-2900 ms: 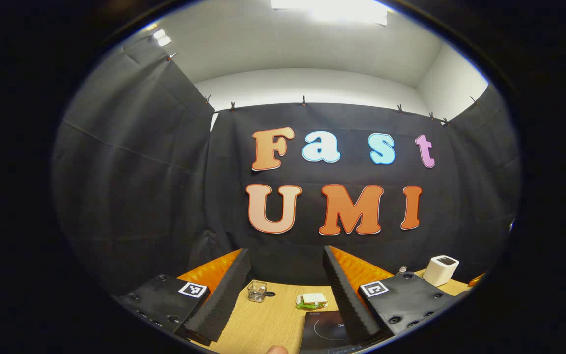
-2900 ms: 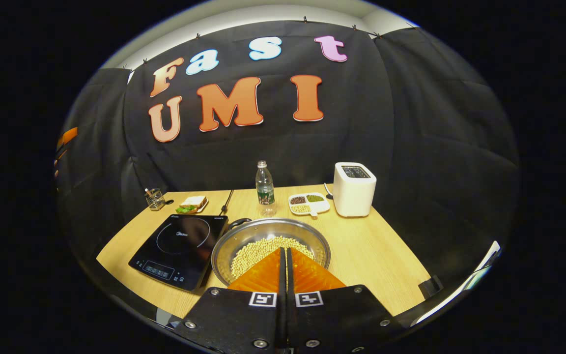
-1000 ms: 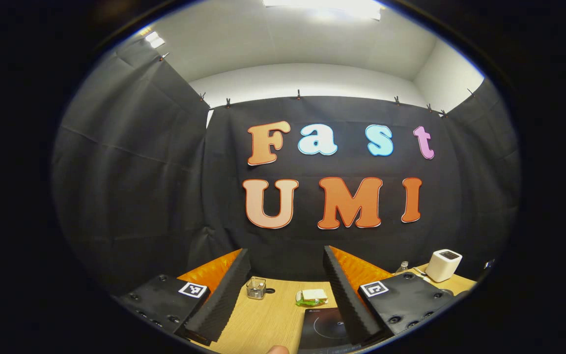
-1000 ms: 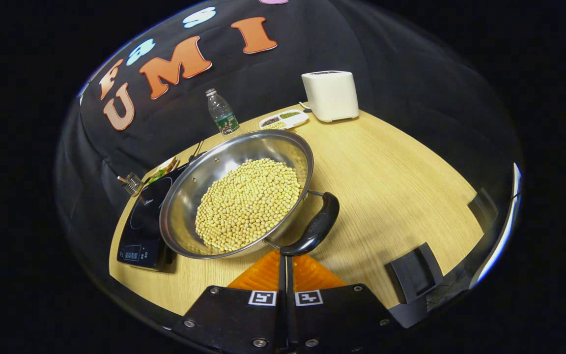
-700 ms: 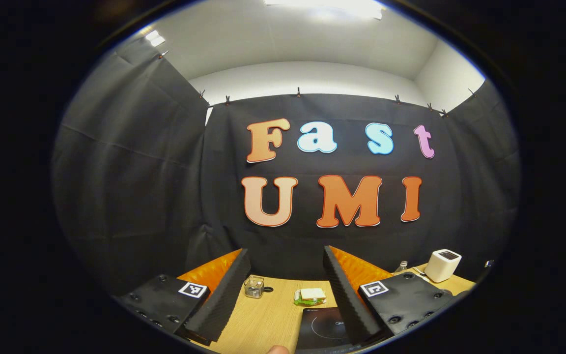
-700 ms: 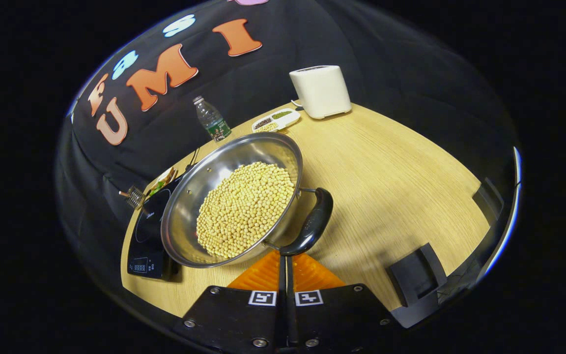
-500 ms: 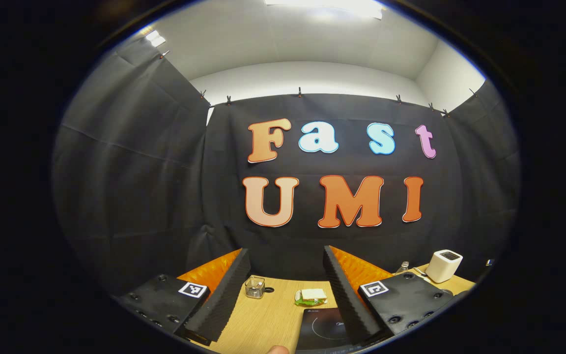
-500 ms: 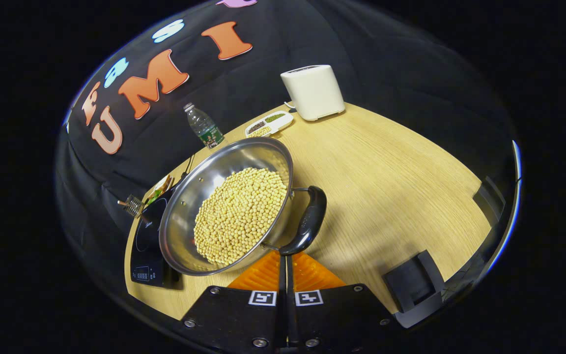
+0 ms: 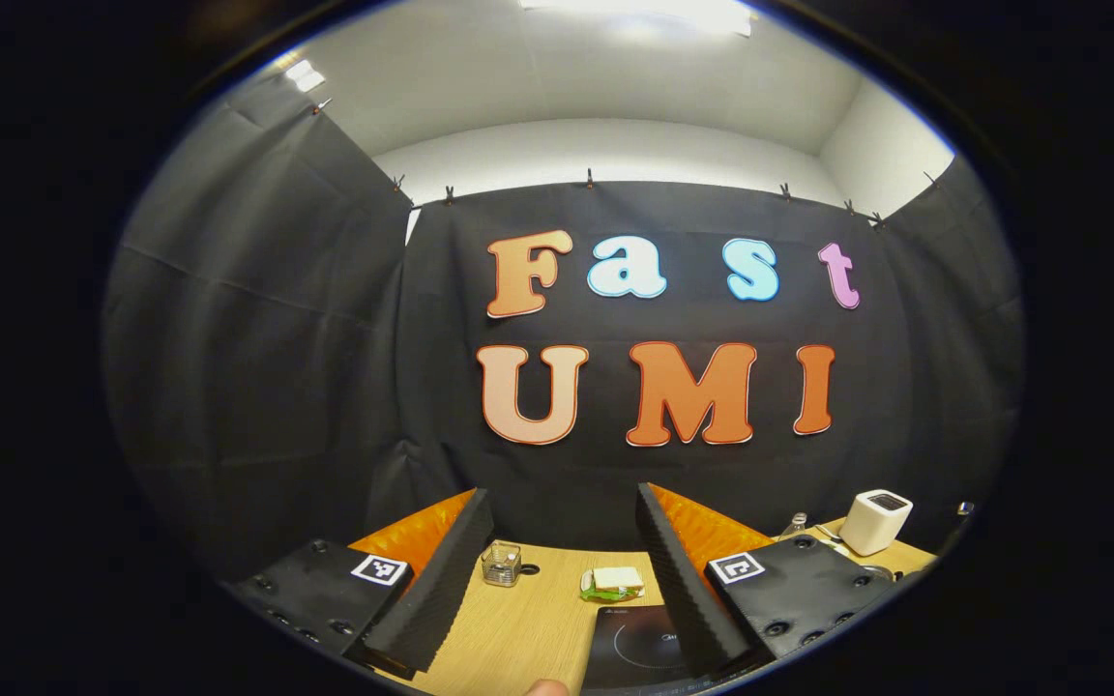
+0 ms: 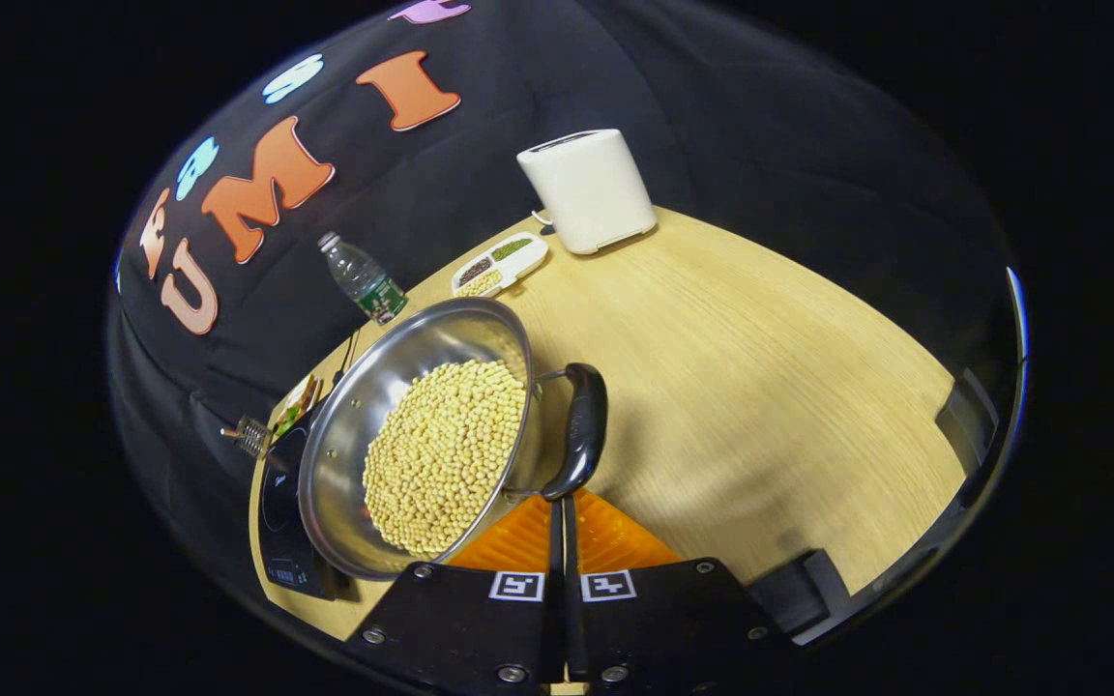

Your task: First push the handle of the pot to place it horizontally, then grasp the pot with both hands and set it on the induction cooktop.

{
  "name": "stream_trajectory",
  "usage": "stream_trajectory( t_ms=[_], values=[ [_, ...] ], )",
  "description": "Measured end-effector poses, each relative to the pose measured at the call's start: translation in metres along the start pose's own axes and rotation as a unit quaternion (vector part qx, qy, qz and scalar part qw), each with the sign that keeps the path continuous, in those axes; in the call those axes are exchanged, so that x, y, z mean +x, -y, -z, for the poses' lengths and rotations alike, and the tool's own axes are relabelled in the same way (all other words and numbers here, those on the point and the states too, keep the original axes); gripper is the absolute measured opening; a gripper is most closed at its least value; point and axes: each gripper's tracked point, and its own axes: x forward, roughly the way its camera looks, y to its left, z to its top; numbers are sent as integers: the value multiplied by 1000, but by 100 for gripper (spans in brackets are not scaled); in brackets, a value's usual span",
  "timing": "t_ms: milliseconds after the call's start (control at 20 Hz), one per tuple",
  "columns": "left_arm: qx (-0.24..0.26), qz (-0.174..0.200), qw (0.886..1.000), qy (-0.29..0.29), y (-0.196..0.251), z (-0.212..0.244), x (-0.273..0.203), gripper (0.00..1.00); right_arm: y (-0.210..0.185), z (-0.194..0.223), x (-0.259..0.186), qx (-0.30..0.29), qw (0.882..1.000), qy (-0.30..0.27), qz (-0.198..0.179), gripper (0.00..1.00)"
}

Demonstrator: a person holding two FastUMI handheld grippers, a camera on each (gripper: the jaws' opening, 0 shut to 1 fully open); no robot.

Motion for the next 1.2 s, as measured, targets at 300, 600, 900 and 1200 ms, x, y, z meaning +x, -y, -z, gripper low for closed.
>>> stream_trajectory(
  t_ms=[300, 600, 900, 1200],
  values=[
    [3, -1, 1000, -6, 2, 5, 8, 98, 8, -22, 20, 12, 1000, 3, 13, 0],
    [3, -7, 1000, -8, 1, 8, 13, 98, 10, -38, 36, 13, 1000, 2, 22, 0],
    [4, -7, 1000, -23, 5, 22, 20, 98, 11, -52, 46, 9, 999, -1, 36, 0],
    [18, -3, 999, -31, 21, 40, 27, 98, 9, -66, 59, 7, 999, 2, 41, 0]
  ],
)
